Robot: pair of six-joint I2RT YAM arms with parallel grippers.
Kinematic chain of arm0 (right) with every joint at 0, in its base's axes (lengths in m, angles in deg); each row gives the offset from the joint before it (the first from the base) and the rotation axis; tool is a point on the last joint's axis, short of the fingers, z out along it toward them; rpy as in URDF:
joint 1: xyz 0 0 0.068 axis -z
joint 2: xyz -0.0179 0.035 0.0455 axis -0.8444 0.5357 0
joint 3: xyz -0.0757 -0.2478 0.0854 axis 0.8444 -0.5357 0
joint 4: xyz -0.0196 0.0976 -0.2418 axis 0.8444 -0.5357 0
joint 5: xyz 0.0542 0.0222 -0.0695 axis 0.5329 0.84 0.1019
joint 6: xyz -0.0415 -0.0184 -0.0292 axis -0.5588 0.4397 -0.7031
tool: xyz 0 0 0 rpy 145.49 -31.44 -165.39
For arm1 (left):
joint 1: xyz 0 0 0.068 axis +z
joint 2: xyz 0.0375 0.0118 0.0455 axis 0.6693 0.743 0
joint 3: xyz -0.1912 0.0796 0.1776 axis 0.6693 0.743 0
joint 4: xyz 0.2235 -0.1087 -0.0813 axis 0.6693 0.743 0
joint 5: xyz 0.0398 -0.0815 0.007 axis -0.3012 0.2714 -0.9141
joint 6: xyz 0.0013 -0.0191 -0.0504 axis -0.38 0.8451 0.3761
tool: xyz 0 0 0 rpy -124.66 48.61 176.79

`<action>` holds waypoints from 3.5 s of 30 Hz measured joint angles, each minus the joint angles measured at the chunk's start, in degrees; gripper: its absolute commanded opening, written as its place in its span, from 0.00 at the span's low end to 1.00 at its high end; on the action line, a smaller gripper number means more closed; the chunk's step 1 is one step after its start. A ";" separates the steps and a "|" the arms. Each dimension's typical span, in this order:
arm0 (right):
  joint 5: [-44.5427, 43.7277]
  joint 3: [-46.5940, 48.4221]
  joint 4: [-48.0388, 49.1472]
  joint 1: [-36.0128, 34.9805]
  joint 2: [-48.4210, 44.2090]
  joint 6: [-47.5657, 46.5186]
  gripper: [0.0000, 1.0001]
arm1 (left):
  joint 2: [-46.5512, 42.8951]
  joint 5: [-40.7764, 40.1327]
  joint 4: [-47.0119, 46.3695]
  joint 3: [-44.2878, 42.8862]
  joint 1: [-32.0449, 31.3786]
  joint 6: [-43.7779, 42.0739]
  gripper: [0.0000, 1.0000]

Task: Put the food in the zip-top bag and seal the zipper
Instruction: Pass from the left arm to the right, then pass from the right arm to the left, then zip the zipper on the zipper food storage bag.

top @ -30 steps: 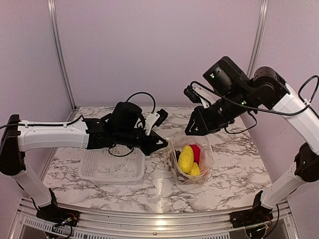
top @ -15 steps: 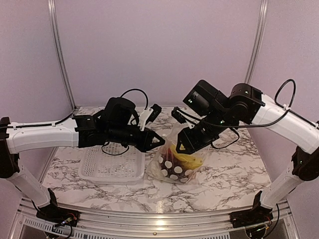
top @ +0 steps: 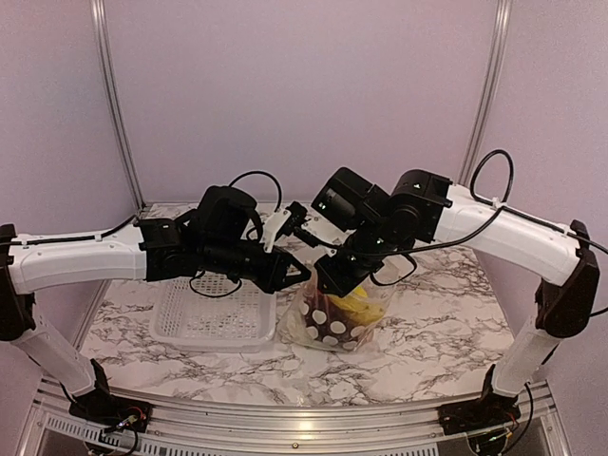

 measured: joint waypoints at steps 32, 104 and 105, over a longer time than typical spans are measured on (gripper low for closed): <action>15.21 -6.45 7.30 -0.02 -7.69 -7.30 0.00 | -6.60 8.85 -24.74 15.74 0.00 -10.21 0.41; 17.14 -2.62 16.55 -0.09 -5.51 -24.76 0.38 | -12.17 14.93 -27.19 23.50 3.58 -10.80 0.00; 17.44 -2.73 16.74 -0.09 -5.14 -24.98 0.38 | -12.20 14.88 -27.17 23.50 3.61 -10.80 0.00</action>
